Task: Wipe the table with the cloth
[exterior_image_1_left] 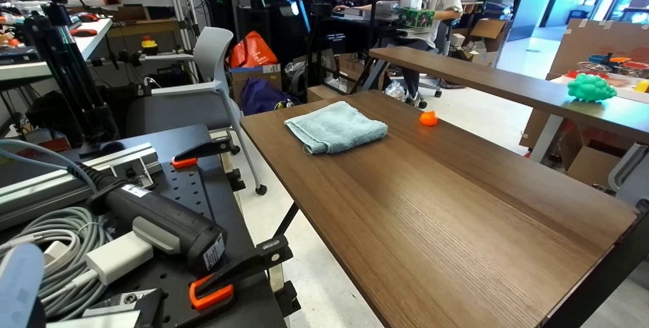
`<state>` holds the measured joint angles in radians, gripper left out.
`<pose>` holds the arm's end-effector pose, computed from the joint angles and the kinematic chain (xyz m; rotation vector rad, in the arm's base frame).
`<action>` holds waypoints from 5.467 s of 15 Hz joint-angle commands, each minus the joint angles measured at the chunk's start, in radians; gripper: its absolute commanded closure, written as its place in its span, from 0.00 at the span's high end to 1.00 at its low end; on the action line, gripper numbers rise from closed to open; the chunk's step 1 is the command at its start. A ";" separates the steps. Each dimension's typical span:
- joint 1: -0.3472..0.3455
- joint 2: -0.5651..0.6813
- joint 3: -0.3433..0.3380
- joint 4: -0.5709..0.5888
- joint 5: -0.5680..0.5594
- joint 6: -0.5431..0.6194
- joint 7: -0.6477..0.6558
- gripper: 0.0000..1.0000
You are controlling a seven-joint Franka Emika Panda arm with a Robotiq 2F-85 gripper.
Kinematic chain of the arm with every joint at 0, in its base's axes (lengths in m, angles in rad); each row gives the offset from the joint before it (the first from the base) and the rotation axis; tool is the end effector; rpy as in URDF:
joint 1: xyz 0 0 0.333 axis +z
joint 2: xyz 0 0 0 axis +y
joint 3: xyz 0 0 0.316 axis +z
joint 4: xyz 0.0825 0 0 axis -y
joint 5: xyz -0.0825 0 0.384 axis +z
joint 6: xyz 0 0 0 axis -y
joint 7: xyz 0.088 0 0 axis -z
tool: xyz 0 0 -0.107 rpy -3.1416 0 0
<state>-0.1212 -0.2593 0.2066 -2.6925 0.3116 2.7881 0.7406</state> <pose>0.4290 0.0206 0.3489 -2.5732 1.2846 -0.4091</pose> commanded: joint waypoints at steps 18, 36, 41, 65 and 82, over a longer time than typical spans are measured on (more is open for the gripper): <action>0.268 0.625 -0.156 0.495 -0.216 -0.132 0.529 1.00; 0.390 1.014 -0.240 0.894 -0.174 -0.261 0.818 1.00; 0.381 1.043 -0.223 0.901 -0.181 -0.291 0.806 1.00; 0.054 1.373 -0.380 1.314 -0.009 -0.290 1.237 1.00; -0.015 1.470 -0.466 1.514 -0.058 -0.308 1.500 1.00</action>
<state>-0.1097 1.1226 -0.2465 -1.2678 0.2754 2.4958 2.1759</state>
